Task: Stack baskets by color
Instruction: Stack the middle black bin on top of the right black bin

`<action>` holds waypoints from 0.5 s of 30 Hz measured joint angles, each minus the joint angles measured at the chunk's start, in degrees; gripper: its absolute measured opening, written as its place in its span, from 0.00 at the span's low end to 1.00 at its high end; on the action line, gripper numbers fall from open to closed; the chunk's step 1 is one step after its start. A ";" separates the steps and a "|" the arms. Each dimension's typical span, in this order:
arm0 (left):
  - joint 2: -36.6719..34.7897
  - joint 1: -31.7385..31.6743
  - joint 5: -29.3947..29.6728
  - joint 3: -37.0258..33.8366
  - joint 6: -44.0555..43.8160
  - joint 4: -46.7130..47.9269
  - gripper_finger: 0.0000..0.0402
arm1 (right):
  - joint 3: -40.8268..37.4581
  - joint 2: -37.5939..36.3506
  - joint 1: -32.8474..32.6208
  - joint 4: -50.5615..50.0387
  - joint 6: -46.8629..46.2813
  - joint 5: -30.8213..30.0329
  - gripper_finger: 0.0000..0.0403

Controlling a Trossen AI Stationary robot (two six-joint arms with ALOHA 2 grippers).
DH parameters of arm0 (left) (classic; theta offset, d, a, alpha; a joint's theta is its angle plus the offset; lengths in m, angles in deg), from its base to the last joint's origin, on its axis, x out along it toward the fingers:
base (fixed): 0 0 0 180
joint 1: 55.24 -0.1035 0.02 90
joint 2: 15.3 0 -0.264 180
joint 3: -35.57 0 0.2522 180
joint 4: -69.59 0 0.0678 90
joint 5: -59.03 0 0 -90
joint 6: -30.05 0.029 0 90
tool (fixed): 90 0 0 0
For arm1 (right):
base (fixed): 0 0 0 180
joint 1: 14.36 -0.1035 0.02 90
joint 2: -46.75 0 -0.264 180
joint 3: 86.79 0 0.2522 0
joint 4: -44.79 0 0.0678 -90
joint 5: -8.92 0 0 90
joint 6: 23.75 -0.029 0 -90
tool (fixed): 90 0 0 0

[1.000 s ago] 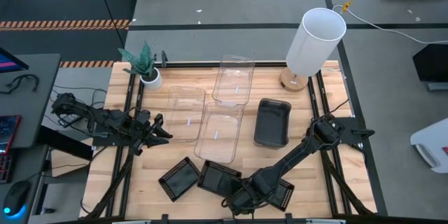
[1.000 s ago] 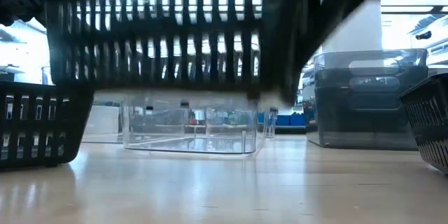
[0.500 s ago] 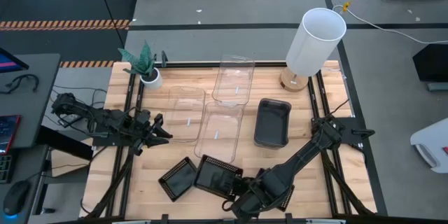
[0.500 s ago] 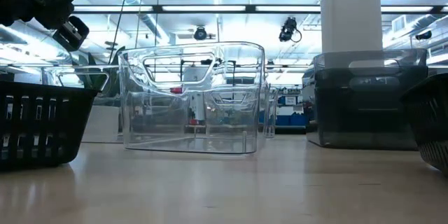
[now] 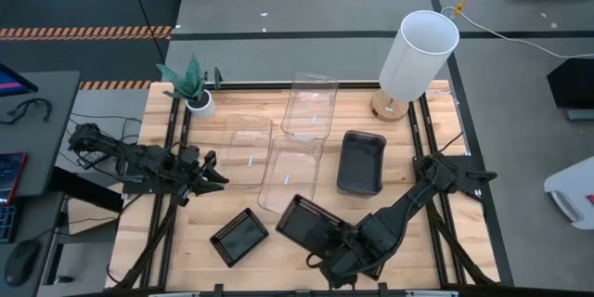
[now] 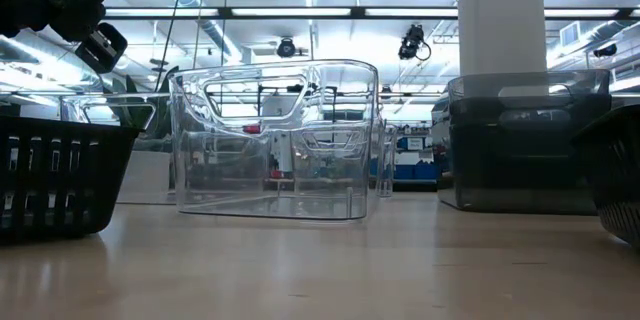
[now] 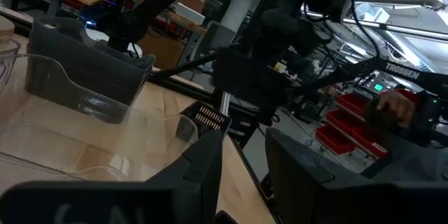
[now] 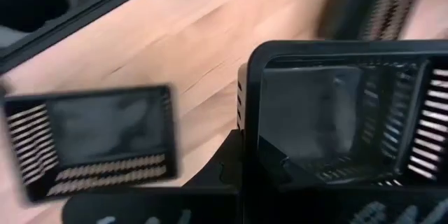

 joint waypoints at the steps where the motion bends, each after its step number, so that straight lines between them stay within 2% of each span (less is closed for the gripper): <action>1: 0.00 0.00 0.02 0.00 0.00 0.02 0.29 | 0.00 0.00 -0.23 -1.37 -1.44 1.24 0.02; 5: 0.00 0.00 0.01 0.00 -0.01 0.00 0.29 | -0.04 0.00 -1.67 -3.82 -7.28 5.55 0.01; 10: 0.00 0.00 0.01 0.00 -0.01 0.02 0.29 | -0.22 0.00 -4.21 -3.61 -9.59 10.21 0.01; 15: 0.00 0.01 0.00 0.00 0.00 0.01 0.29 | -1.60 0.00 -7.14 -3.70 -18.37 11.60 0.00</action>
